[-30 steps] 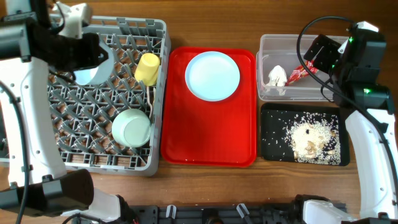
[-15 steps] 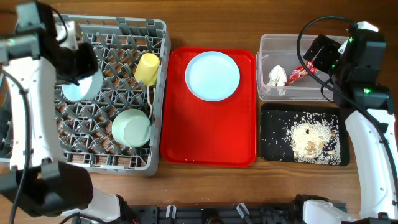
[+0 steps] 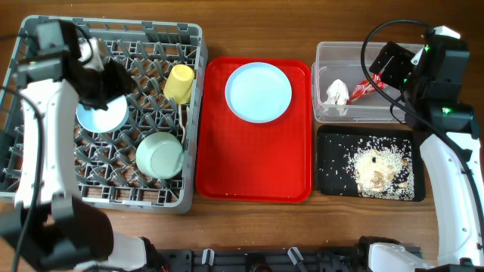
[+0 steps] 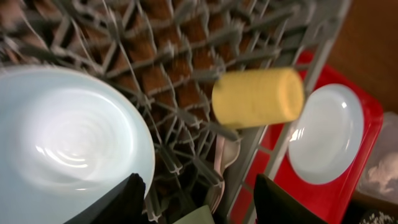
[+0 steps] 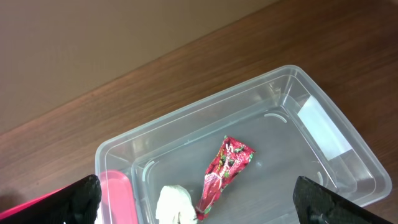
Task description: Sort waste into correct bins and load items into the dishwasher rack
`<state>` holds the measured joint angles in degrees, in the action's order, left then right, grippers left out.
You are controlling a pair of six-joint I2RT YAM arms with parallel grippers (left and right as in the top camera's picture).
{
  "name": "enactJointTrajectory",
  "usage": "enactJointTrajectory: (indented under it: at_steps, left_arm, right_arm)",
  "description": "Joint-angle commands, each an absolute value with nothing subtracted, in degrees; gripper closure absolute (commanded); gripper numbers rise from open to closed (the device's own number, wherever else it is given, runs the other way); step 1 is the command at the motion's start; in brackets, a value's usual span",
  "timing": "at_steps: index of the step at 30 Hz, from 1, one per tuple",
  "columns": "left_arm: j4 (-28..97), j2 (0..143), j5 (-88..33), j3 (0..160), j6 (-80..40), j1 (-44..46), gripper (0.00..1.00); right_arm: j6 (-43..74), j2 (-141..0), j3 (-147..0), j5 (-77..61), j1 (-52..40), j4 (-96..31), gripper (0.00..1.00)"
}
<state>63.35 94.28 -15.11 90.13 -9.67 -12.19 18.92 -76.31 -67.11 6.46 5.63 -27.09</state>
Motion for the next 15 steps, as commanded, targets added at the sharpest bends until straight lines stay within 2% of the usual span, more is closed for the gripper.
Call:
enactJointTrajectory:
  at_steps: [1,3,4,11,15]
  left_arm:
    - [65.7,88.1,3.1,92.7,-14.6,-12.7,0.45]
    - [67.0,88.4,16.3,91.9,-19.2,-13.3,0.46]
    - [66.7,88.7,17.7,91.0,-20.1,-13.6,0.47]
    - [65.1,94.6,15.3,86.0,-19.7,-18.3,0.61]
    - [64.9,97.1,14.1,86.0,-19.7,-19.4,0.60]
  right_arm:
    - [18.1,-76.6,-67.2,6.4,5.7,-27.0,0.00]
    - [18.1,-76.6,-67.2,6.4,5.7,-27.0,0.00]
    - [18.1,-76.6,-67.2,6.4,5.7,-27.0,0.00]
    - [18.1,-76.6,-67.2,6.4,5.7,-27.0,0.00]
    - [18.1,-76.6,-67.2,6.4,5.7,-27.0,0.00]
